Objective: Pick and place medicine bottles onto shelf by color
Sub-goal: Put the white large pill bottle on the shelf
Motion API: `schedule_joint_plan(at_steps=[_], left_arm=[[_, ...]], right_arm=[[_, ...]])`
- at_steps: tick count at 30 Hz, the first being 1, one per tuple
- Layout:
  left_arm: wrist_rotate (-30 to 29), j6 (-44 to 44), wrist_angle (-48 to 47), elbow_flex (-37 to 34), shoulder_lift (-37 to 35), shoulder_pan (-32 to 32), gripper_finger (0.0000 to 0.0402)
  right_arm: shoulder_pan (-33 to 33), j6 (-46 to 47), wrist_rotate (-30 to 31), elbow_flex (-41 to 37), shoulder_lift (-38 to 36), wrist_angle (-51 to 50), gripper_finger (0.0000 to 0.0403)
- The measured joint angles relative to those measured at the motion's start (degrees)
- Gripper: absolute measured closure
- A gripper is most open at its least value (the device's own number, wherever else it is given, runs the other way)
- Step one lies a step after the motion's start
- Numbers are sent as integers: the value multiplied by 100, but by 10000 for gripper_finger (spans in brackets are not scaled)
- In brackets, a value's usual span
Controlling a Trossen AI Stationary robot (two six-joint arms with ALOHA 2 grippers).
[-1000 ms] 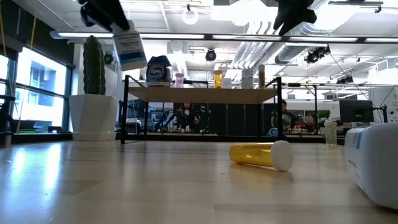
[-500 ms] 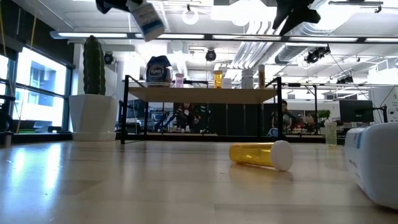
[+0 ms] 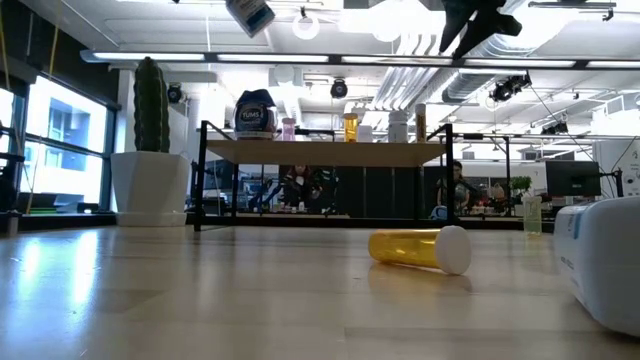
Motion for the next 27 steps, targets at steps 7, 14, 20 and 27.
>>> schedule_joint_plan(at_steps=[7,14,20,27], left_arm=[[297,707,7,669,317,1000,232],[646,1237,-28,1317,931,2012,232],[771,1364,-246,1885,1707,2913,232],[1591,1121,-1250,2940,2841,3856,232]], right_arm=[[0,12,44,0,0,0,252],[-2,-29,133,0,0,-2,252],[0,-141,187,0,0,-49,252],[-2,-143,256,0,0,-73,252]])
